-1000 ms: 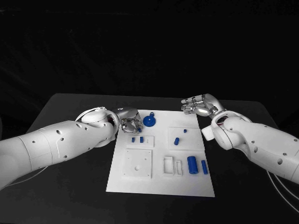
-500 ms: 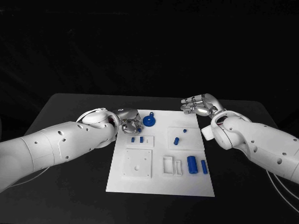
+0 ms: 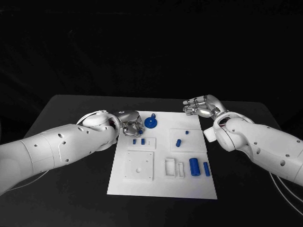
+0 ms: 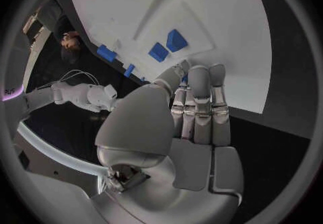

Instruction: Assemble the parts on the task board

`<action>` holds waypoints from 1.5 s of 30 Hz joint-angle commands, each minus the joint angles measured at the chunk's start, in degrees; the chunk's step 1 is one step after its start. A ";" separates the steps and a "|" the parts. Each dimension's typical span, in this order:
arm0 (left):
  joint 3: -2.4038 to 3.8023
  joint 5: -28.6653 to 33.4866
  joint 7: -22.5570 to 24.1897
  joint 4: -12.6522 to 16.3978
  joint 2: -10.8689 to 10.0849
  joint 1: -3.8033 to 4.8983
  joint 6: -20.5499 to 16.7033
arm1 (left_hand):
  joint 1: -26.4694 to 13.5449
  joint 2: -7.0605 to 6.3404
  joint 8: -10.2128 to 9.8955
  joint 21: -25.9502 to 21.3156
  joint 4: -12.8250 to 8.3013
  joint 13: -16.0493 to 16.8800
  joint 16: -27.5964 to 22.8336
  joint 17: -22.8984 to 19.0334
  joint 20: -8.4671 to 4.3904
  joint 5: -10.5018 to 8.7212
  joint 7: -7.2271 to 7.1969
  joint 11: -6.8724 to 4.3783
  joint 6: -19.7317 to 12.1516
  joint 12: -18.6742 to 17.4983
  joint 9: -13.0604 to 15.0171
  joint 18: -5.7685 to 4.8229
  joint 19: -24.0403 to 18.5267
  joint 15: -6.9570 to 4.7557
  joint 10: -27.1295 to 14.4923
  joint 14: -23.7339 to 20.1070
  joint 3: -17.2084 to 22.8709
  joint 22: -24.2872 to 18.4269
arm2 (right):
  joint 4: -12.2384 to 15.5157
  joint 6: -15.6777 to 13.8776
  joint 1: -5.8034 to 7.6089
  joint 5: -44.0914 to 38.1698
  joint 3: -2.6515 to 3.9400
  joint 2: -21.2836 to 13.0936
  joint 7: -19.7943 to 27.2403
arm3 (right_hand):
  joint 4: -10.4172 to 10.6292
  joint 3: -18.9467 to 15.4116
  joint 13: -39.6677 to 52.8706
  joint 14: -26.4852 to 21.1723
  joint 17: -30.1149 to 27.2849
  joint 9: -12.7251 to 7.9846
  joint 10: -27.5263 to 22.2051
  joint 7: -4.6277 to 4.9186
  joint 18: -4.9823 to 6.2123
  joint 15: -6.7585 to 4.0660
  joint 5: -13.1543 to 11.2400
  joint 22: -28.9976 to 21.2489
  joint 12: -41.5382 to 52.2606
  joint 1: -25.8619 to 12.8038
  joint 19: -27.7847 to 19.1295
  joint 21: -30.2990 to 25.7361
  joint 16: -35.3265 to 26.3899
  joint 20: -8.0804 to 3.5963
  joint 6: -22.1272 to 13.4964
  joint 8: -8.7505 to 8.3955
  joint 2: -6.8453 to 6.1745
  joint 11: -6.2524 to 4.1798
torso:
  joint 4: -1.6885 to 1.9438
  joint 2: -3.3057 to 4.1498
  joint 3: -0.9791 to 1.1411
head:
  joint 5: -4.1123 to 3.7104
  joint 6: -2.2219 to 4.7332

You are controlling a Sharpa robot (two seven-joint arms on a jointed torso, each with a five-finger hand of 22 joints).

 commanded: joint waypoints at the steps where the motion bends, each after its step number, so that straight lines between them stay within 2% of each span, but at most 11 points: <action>1: -0.13 -0.12 0.69 0.27 -0.10 -0.35 0.02 | -0.14 -0.95 0.17 -0.10 -0.54 0.01 -0.32 0.01 0.27 -0.40 -0.46 0.37 -2.53 0.27 -0.07 0.73 0.01 0.30 -1.43 -0.26 0.15 1.20 | 0.03 0.44 -0.02 -0.13 0.03 0.00 0.57 | -0.09 0.30 -0.06 -0.39 -0.08 -0.04 -0.24 0.03 0.28 0.09 0.04 -0.08 -0.13 -0.32 -0.22 0.06 -0.19 0.09 0.28 -0.09 0.08 -0.05 | 0.00 0.01 -0.04 | 0.01 0.02; 7: -0.14 0.15 0.83 0.47 -0.38 -0.35 -1.15 | -0.48 -2.35 0.18 -0.45 -1.02 0.00 -0.48 -0.08 0.82 -0.55 -2.19 1.37 -7.69 0.28 -0.06 1.15 0.03 0.94 -4.24 -0.56 0.86 1.14 | -0.01 0.41 -0.02 -0.17 0.03 -0.05 0.49 | -0.04 -0.16 -0.06 -0.52 -0.08 -0.03 -0.40 0.03 0.26 0.14 0.04 -0.07 -0.13 -0.32 -0.32 0.06 -0.19 0.14 0.17 -0.06 0.00 0.00 | -0.01 0.00 -0.04 | 0.11 0.05; 16: -0.13 0.33 0.80 0.50 -0.67 -0.36 -2.74 | 0.23 -3.18 -0.02 -1.35 -0.80 0.01 -0.54 -0.29 1.64 -0.68 -3.02 2.29 -14.98 0.29 -0.28 1.92 0.25 1.64 -7.25 -1.06 -0.34 1.12 | -0.08 0.53 -0.02 -0.27 0.03 -0.07 0.35 | -0.08 -0.64 -0.06 -0.67 -0.08 -0.05 -0.58 0.06 0.26 0.20 -0.01 -0.07 -0.11 -0.16 -0.49 0.07 -0.19 0.21 -0.01 -0.08 0.01 0.06 | -0.02 0.01 -0.02 | 0.09 0.10; 23: -0.10 0.44 0.59 0.22 -0.85 -0.36 -3.33 | 1.23 -3.03 -0.06 -2.26 -0.44 0.01 -0.70 -0.64 1.90 -0.66 -2.83 2.60 -15.62 0.29 -0.31 2.14 0.47 1.85 -8.22 -1.27 -2.06 1.18 | -0.12 0.98 -0.02 -0.54 0.03 -0.09 0.14 | -0.31 -0.61 -0.06 -0.71 -0.08 -0.04 -0.58 0.04 0.29 0.18 -0.16 -0.07 -0.11 0.13 -0.51 0.07 -0.19 0.20 0.14 -0.08 0.06 0.05 | -0.03 0.02 -0.02 | 0.08 0.22; 27: -0.06 0.67 0.73 -0.19 -1.23 -0.35 -3.82 | 1.66 -2.87 0.05 -2.32 -0.68 0.00 -0.89 -0.80 1.88 -0.53 -2.14 2.56 -13.43 0.27 -0.22 2.20 0.48 1.80 -8.05 -1.29 -2.08 1.30 | -0.24 2.50 -0.03 -3.36 0.03 -0.15 -0.38 | -1.43 0.39 -0.07 1.31 -0.01 0.05 0.36 -0.10 0.66 -0.50 -0.81 0.04 -0.10 0.77 1.34 0.51 -0.10 -0.44 2.09 0.02 0.17 -0.24 | -0.04 0.01 -0.01 | 0.06 0.33; 30: -0.01 1.59 1.11 -0.55 -1.82 -0.34 -5.16 | 1.74 -2.70 0.33 -1.86 -1.36 -0.01 -1.47 -1.07 1.72 -0.37 -0.49 2.28 -8.28 0.28 -0.01 2.16 0.18 1.60 -6.89 -1.87 -0.85 1.43 | -0.48 3.93 -0.03 -7.76 0.03 -0.27 -0.79 | -2.23 0.88 -0.06 4.31 0.18 0.12 2.17 -0.45 0.94 -1.60 -2.54 0.23 -0.09 1.22 4.13 1.38 0.05 -1.52 3.66 0.09 0.31 -0.88 | -0.02 -0.02 0.04 | -0.15 0.47; 35: 0.25 7.27 2.26 -0.98 -3.13 -0.09 -8.17 | 0.46 -2.64 0.81 -1.05 -1.62 0.02 -2.45 -1.46 1.15 -0.85 1.20 0.98 -3.08 0.39 0.19 1.56 -1.04 0.84 -1.97 -2.42 0.91 1.35 | -0.81 7.86 -0.02 -17.25 0.02 -0.72 -2.16 | -3.18 -1.52 0.07 13.08 1.85 0.45 6.92 -1.67 1.30 -5.31 -5.08 1.96 0.35 2.68 12.02 5.72 2.67 -4.94 7.15 0.60 0.92 -2.94 | 0.01 -0.04 0.06 | -1.42 0.88; 38: 0.38 15.11 3.25 -1.12 -4.01 0.45 -10.07 | -0.13 -2.55 0.45 -1.51 -1.39 0.01 -4.85 -2.47 0.85 -0.91 1.18 0.61 -1.06 0.37 0.19 1.00 -1.87 0.59 -0.68 -2.85 0.93 1.18 | -0.72 10.56 -0.01 -24.35 0.02 -1.01 -3.28 | -3.58 -4.98 0.05 21.15 4.73 0.45 9.32 -2.41 1.12 -8.24 -6.11 4.59 0.01 3.49 19.52 10.95 6.04 -8.28 9.01 0.45 1.01 -4.23 | -0.02 0.00 0.06 | -1.91 0.95; 40: 0.43 21.01 4.03 -1.09 -4.56 0.91 -11.15 | -0.96 -2.36 0.39 -2.18 -0.76 0.04 -6.04 -2.90 0.75 -0.98 1.05 0.24 -1.00 0.46 0.18 0.56 -2.02 0.47 0.23 -2.68 0.44 0.85 | -0.54 11.93 0.00 -28.46 0.02 -1.19 -3.93 | -4.01 -6.47 0.05 21.64 9.38 0.32 10.55 -2.88 0.67 -9.59 -6.23 7.02 -0.22 4.03 22.77 14.88 11.85 -10.54 9.92 0.15 1.59 -4.98 | -0.01 -0.01 0.08 | -2.32 1.04; 43: 0.46 31.76 5.71 -0.55 -5.65 1.76 -12.61 | -2.22 -2.38 0.38 -4.76 0.31 0.06 -9.55 -4.26 0.84 -1.10 1.01 0.27 -1.21 0.48 0.17 -0.08 -2.60 0.61 -0.04 -3.31 -0.52 -0.73 | -0.21 13.68 0.00 -34.82 0.02 -1.40 -5.15 | -5.12 -6.22 0.04 21.23 18.01 0.24 10.67 -3.02 0.04 -10.13 -6.47 11.12 -0.30 3.14 22.64 19.92 20.79 -11.72 10.04 -0.01 1.39 -5.16 | 0.05 -0.03 0.08 | -2.70 1.05; 45: 0.47 38.40 6.98 0.17 -6.46 2.32 -12.99 | -2.83 -2.37 0.37 -6.73 1.04 0.09 -12.40 -5.33 1.01 -1.12 1.17 0.54 -1.57 0.52 0.15 -0.41 -2.78 0.83 -0.75 -3.61 -1.15 -2.11 | 0.03 14.64 0.01 -38.64 0.02 -1.50 -6.07 | -5.09 -4.93 0.07 21.35 23.52 0.28 9.93 -3.07 -0.26 -10.27 -6.80 14.20 -0.22 2.25 23.39 23.82 26.17 -11.83 9.80 0.13 1.63 -5.05 | 0.08 -0.06 0.05 | -2.91 1.17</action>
